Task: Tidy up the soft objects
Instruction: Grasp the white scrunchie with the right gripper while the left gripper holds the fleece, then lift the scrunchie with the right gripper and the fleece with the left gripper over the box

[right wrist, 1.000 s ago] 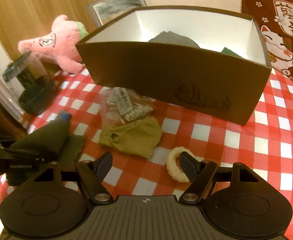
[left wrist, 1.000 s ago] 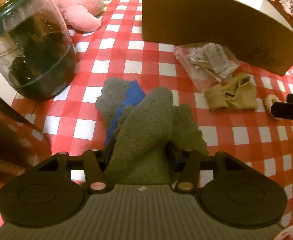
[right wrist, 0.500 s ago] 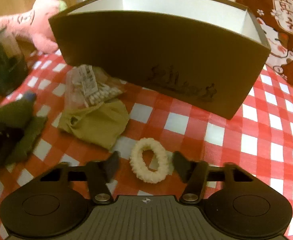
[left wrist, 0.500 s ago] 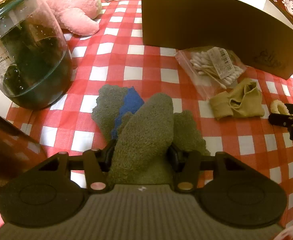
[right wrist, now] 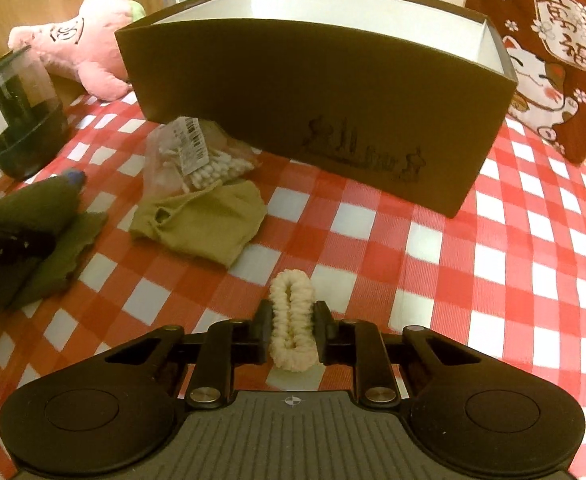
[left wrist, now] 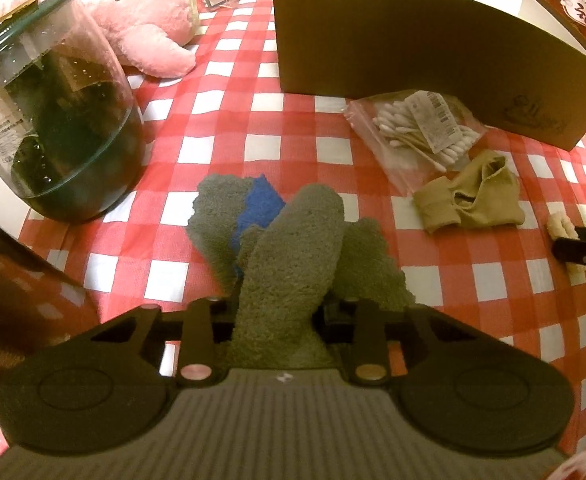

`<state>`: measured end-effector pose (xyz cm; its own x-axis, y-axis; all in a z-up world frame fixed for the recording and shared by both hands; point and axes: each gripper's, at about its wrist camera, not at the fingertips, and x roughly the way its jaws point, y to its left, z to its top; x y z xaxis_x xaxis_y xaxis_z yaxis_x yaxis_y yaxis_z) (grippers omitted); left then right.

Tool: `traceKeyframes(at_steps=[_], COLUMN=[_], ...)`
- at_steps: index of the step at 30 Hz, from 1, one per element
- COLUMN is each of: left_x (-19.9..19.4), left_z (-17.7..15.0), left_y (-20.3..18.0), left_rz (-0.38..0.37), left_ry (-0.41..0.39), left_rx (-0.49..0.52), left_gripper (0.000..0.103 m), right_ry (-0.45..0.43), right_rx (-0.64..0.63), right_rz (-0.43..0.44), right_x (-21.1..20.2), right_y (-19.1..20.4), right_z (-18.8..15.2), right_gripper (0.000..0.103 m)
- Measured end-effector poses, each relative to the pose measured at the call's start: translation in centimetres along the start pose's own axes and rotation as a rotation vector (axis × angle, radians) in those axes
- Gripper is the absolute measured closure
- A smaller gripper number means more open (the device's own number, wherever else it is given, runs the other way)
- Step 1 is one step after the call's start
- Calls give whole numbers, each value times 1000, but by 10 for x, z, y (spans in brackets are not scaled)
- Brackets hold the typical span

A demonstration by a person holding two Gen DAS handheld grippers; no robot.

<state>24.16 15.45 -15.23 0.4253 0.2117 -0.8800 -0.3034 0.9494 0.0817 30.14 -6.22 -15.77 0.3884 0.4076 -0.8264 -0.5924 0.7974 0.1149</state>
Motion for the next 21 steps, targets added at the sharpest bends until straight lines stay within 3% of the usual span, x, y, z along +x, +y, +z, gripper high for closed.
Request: traceKeyframes(at_steps=[9,21], left_x=[-7,-42], left_z=[-8,-25], left_y=[2,4], left_rz=[-11,-46], left_ry=[-1,-35], left_rx=[-6,-16], left_gripper=[81,86], right_ry=[16,-34], right_rx=[51,88], right_rz=[28,47], right_x=[-13,-46], right_y=[-2,-2], right_z=[-10,-13], right_gripper=[81,81])
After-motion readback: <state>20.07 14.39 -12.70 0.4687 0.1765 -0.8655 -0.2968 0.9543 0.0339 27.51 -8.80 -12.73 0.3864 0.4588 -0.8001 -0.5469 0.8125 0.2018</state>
